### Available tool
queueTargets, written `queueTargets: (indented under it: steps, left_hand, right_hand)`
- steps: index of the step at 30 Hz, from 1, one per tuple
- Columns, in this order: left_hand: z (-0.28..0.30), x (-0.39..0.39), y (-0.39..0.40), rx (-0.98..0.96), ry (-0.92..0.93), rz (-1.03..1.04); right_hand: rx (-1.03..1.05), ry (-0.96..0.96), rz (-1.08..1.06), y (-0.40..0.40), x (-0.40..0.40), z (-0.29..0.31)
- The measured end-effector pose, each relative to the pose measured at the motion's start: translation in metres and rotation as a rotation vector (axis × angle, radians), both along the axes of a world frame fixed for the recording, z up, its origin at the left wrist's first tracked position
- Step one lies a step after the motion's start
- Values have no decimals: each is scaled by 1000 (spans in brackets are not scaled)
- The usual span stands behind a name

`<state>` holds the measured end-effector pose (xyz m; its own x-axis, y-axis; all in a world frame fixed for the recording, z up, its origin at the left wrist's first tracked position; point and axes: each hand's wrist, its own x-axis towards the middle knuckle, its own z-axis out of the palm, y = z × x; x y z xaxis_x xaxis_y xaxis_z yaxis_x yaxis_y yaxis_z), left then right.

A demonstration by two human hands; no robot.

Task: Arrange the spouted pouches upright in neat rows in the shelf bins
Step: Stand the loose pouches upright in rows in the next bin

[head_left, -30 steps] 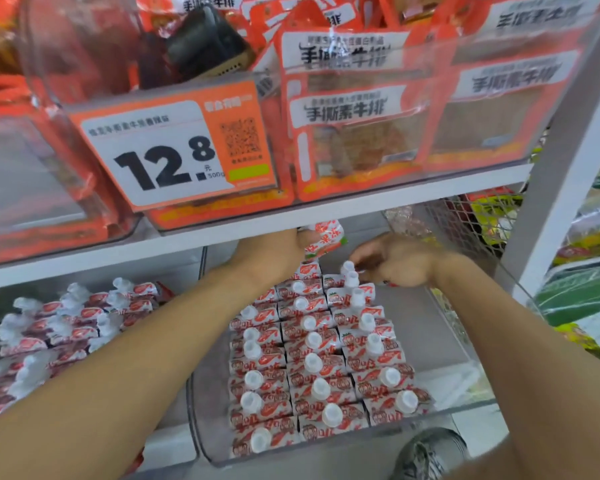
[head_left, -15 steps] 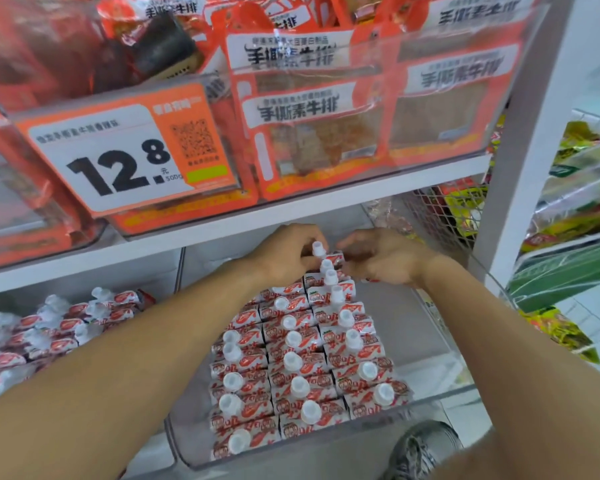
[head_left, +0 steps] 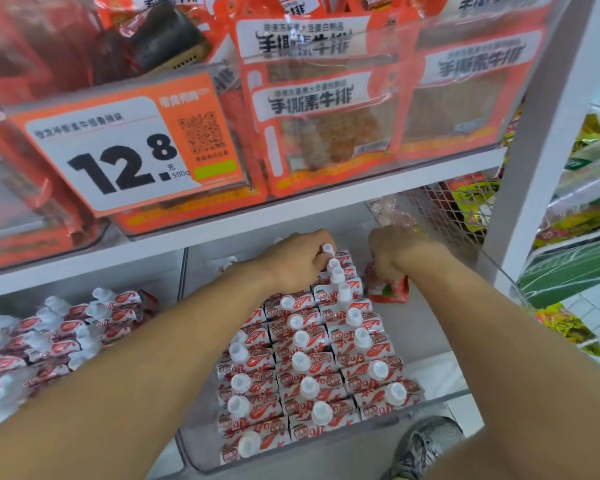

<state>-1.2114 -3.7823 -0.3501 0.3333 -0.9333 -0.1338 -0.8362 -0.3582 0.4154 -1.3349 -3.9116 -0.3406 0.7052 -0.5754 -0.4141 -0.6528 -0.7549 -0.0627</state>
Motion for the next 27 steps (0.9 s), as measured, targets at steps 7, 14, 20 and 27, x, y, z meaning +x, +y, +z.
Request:
queueTargets:
  steps: [7,14,20,27]
  left_hand:
    - [3,2,-4,21,-9,-1]
    - [2,3,2,-6,46,15]
    - [3,2,5,-51,94,14]
    - [13,4,13,-215,-45,83]
  right_hand:
    - [-312,-236,-159,15,-6,6]
    - [-62,-647,-222,-6,1,-5]
    - [-65,-795,-153,-17,9,-11]
    - [150,-784,-29,-23,6,-14]
